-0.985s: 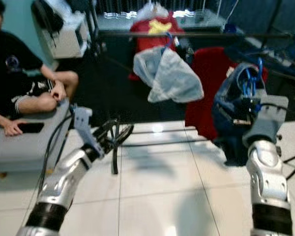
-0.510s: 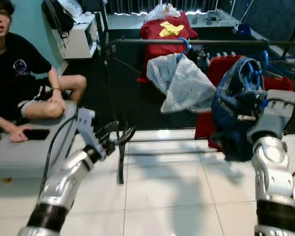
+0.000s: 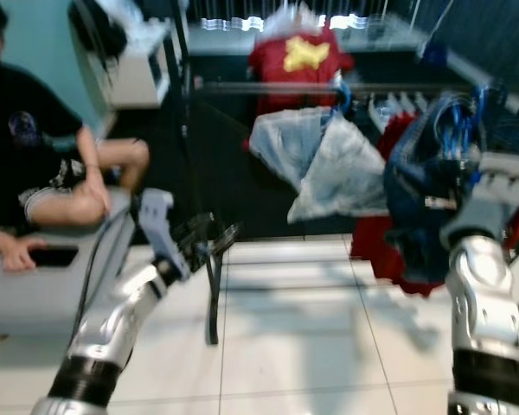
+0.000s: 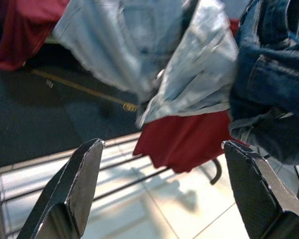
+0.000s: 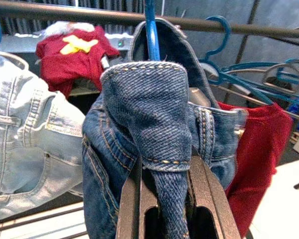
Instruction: Hang hanger
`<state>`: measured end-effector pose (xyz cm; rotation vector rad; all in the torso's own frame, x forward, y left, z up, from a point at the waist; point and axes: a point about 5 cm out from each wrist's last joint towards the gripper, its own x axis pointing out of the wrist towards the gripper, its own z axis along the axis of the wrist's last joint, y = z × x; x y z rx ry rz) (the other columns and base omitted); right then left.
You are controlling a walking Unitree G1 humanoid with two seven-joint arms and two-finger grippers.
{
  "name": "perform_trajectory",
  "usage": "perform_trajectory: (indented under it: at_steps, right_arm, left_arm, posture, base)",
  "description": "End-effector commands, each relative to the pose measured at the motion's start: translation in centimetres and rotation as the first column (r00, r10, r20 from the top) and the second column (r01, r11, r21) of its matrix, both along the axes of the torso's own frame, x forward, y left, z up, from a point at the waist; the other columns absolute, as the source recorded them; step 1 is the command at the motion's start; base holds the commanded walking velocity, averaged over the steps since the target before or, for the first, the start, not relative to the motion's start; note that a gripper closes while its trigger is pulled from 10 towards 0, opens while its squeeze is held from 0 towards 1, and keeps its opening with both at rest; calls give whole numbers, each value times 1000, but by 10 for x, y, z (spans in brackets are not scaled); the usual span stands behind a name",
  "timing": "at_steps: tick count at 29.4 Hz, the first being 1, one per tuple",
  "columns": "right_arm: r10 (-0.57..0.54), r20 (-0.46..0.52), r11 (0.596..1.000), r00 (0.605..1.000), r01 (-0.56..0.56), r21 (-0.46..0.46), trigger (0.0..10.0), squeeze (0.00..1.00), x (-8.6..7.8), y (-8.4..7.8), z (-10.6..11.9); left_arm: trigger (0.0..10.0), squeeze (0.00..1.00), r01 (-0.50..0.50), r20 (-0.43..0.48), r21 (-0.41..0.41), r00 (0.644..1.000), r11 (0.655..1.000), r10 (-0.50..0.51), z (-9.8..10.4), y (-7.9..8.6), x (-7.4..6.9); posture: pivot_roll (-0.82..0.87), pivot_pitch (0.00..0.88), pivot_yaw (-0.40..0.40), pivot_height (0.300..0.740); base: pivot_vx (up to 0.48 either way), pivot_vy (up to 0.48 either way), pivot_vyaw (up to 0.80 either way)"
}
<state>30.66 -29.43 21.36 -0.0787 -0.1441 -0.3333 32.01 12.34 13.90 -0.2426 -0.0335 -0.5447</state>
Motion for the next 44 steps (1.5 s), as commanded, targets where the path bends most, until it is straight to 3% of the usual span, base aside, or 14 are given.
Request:
perform_trajectory:
  at_steps: [1, 12, 25, 26, 27, 28, 30, 32, 34, 38, 40, 44]
  right_arm:
    - [12, 56, 1000, 998, -11, -12, 10000, 0, -1, 2, 13]
    - [127, -14, 992, 992, -127, 15, 10000, 0, 4, 14, 3]
    - [230, -37, 972, 973, -228, 51, 10000, 0, 7, 24, 4]
    - [268, -48, 962, 962, -264, 64, 10000, 0, 7, 27, 4]
    - [363, -91, 931, 927, -356, 83, 10000, 0, 6, 35, 1]
    - [363, -91, 931, 927, -356, 83, 10000, 0, 6, 35, 1]
    - [481, -159, 877, 862, -470, 104, 10000, 0, 3, 48, -5]
    - [481, -159, 877, 862, -470, 104, 10000, 0, 3, 48, -5]
    - [565, -203, 825, 800, -555, 109, 10000, 0, -3, 57, -11]
    - [557, -181, 830, 811, -544, 118, 10000, 0, -5, 53, -9]
    - [511, -122, 859, 851, -498, 118, 10000, 0, -3, 46, 1]
    - [485, -100, 873, 869, -475, 111, 10000, 0, -1, 42, 5]
  left_arm:
    - [10000, 0, 13, -17, 5, 1000, 1000, -13, -3, -4, -2]
    - [10000, 0, 0, -20, -8, 1000, 1000, 0, -2, -3, -1]
    - [10000, 0, -51, -28, 1, 998, 999, 51, -1, 5, 3]
    - [10000, 0, -51, -31, 0, 998, 999, 51, -2, 4, 2]
    - [10000, 0, -66, -54, -8, 996, 998, 66, -4, 4, 3]
    - [10000, 0, -66, -54, -8, 996, 998, 66, -4, 4, 3]
    - [10000, 0, -93, -70, -14, 993, 996, 92, -6, 6, 5]
    - [10000, 0, -93, -70, -14, 993, 996, 92, -6, 6, 5]
    - [10000, 0, -110, -70, -18, 992, 994, 108, -6, 8, 6]
    - [10000, 0, -116, -70, -17, 991, 993, 114, -6, 10, 6]
    - [10000, 0, -113, -70, -17, 991, 993, 111, -6, 10, 6]
    - [10000, 0, -111, -70, -16, 992, 994, 109, -6, 9, 6]
  posture:
    - [-21, 62, -16, 740]
    - [-27, 64, -18, 740]
    - [-29, 67, -22, 740]
    - [-31, 68, -20, 740]
    - [-32, 69, -20, 740]
    - [-32, 69, -20, 740]
    - [-32, 69, -20, 740]
    - [-32, 69, -20, 740]
    - [-34, 68, -21, 740]
    - [-32, 69, -18, 740]
    - [-32, 69, -18, 740]
    - [-33, 69, -14, 740]
  base:
    - [0, -454, 0]
    - [110, -416, 0]
    - [480, 0, 0]
    - [480, 0, 0]
    - [480, 0, 0]
    - [480, 0, 0]
    - [0, 0, 0]
    - [0, 0, 0]
    - [0, 0, 0]
    - [0, 0, 400]
    - [0, 0, 794]
    - [0, 0, 784]
